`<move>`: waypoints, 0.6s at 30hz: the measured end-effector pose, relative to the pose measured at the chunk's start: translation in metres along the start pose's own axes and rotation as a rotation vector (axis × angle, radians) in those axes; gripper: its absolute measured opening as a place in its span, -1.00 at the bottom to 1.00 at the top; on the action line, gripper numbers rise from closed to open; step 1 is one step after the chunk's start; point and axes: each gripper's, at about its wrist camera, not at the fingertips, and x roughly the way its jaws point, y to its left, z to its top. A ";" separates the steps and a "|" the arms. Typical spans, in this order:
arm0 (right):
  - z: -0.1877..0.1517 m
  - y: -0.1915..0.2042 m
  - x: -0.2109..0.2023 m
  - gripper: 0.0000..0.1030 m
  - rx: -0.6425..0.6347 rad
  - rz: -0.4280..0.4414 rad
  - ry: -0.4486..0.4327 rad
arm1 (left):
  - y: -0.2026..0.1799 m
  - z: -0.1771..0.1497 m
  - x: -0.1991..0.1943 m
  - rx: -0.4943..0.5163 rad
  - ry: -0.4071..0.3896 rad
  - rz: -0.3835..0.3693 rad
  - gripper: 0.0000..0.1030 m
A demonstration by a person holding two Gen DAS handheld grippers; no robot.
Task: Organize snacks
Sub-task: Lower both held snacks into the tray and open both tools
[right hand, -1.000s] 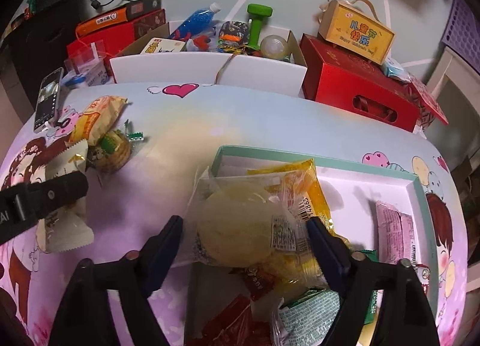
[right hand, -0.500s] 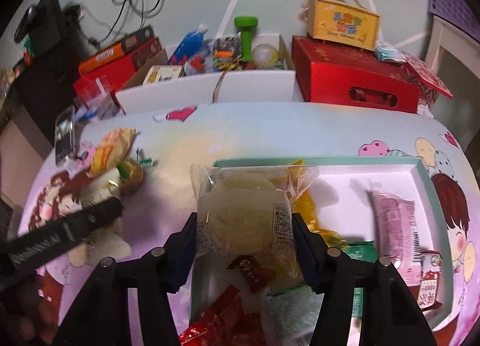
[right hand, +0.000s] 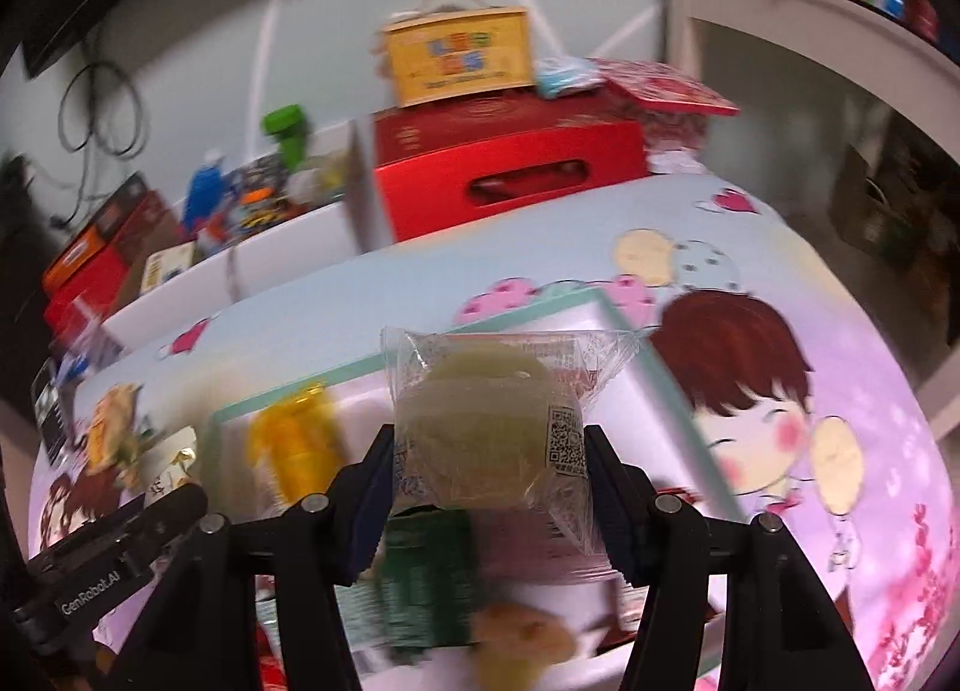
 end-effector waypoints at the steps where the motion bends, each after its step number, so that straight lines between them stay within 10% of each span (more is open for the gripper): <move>1: 0.001 -0.003 0.000 0.21 0.008 0.004 0.001 | -0.003 0.000 0.003 0.007 0.003 0.001 0.16; 18: -0.007 0.019 0.019 0.46 -0.057 0.051 0.070 | 0.011 -0.004 -0.009 -0.018 -0.001 0.025 0.63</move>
